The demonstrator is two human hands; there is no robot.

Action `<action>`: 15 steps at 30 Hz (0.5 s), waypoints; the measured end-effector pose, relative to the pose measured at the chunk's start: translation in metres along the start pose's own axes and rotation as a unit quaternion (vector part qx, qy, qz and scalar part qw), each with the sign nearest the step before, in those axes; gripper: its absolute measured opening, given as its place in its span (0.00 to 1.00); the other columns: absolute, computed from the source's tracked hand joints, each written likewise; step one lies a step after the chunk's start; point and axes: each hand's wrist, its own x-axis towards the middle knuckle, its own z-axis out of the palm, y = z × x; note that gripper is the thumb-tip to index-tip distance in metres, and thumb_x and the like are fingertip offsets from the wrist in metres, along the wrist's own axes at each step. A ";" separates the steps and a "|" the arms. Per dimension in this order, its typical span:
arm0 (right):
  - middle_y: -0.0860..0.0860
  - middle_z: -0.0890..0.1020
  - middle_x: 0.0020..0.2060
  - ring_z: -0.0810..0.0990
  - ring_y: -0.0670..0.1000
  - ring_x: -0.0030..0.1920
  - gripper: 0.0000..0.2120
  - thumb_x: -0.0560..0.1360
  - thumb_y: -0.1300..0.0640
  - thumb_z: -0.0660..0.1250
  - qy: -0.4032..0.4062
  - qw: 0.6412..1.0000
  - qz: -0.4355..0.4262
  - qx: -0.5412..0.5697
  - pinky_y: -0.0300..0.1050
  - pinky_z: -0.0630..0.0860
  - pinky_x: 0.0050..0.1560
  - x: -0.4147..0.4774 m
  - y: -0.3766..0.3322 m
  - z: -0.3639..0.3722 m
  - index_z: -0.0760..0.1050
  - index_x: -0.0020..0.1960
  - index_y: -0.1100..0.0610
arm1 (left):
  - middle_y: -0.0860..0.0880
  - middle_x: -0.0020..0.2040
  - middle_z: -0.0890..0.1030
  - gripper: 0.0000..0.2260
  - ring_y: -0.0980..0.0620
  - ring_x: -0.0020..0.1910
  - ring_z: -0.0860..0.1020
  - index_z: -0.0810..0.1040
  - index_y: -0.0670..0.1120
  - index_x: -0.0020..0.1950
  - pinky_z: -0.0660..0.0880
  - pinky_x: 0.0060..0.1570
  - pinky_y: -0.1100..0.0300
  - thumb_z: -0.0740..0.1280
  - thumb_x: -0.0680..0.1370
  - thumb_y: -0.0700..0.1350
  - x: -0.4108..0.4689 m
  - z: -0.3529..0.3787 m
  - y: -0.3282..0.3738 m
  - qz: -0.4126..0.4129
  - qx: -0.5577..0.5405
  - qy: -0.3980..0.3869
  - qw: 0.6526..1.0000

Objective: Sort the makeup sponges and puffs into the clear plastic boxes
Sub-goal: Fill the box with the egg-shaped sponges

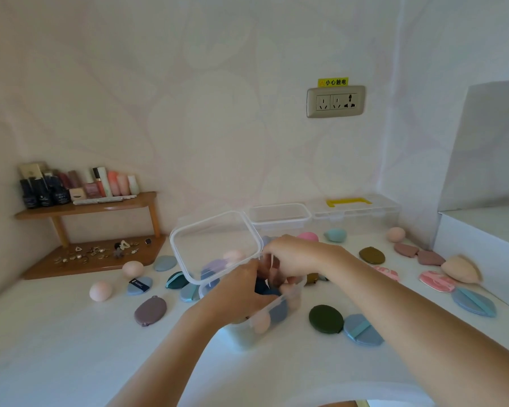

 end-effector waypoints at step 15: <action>0.60 0.72 0.65 0.71 0.60 0.64 0.18 0.79 0.58 0.60 0.356 0.894 0.271 0.035 0.50 0.68 0.62 0.000 0.197 -0.018 0.68 0.67 0.62 | 0.57 0.44 0.77 0.14 0.61 0.39 0.74 0.74 0.54 0.55 0.71 0.35 0.75 0.68 0.73 0.58 0.010 -0.005 0.011 0.025 0.093 -0.033 0.995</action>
